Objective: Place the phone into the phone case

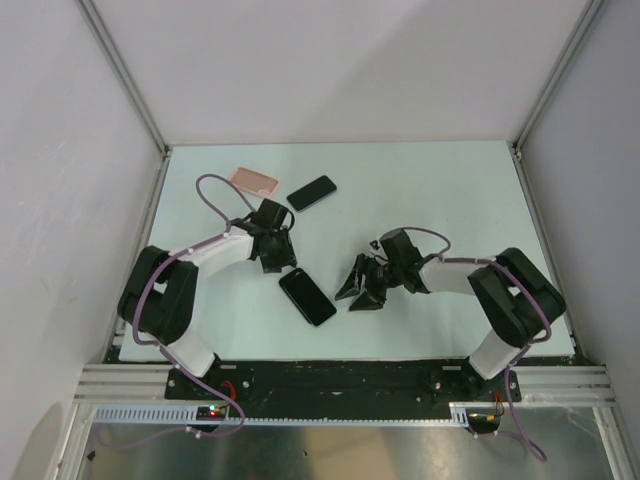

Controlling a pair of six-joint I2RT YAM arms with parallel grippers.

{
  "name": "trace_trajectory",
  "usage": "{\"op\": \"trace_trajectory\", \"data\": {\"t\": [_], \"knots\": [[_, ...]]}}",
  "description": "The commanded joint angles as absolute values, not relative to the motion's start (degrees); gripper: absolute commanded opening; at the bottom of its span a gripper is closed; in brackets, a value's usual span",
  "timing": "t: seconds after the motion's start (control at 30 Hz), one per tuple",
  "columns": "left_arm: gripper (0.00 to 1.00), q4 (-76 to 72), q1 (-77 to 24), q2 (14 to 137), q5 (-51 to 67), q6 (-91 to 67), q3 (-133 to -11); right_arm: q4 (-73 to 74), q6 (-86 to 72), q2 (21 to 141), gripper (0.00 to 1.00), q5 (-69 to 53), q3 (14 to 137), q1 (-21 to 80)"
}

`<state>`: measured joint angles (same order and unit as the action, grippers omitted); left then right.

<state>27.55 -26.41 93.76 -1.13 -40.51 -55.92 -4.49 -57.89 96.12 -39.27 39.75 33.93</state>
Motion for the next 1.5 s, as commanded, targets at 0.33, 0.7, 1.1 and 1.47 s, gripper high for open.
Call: {"op": "trace_trajectory", "data": {"t": [0.33, 0.7, 1.1, 1.47], "knots": [[0.49, 28.48, -28.42, 89.18, -2.29, -37.45, -58.87, 8.23, -50.42, 85.06, 0.61, -17.5, 40.29, 42.55], [0.48, 28.84, -26.9, 92.99, -2.61, -36.68, -60.21, -4.52, -57.34, 85.62, 0.61, -14.18, 35.42, 48.57], [0.46, 28.43, -24.62, 94.3, -2.52, -38.75, -57.7, -15.2, -63.47, 92.4, 0.52, -10.94, 34.98, 52.69], [0.44, 24.05, -23.81, 92.41, 2.48, -42.72, -51.83, -15.93, -64.78, 94.2, 0.42, -11.17, 35.59, 52.24]]}}
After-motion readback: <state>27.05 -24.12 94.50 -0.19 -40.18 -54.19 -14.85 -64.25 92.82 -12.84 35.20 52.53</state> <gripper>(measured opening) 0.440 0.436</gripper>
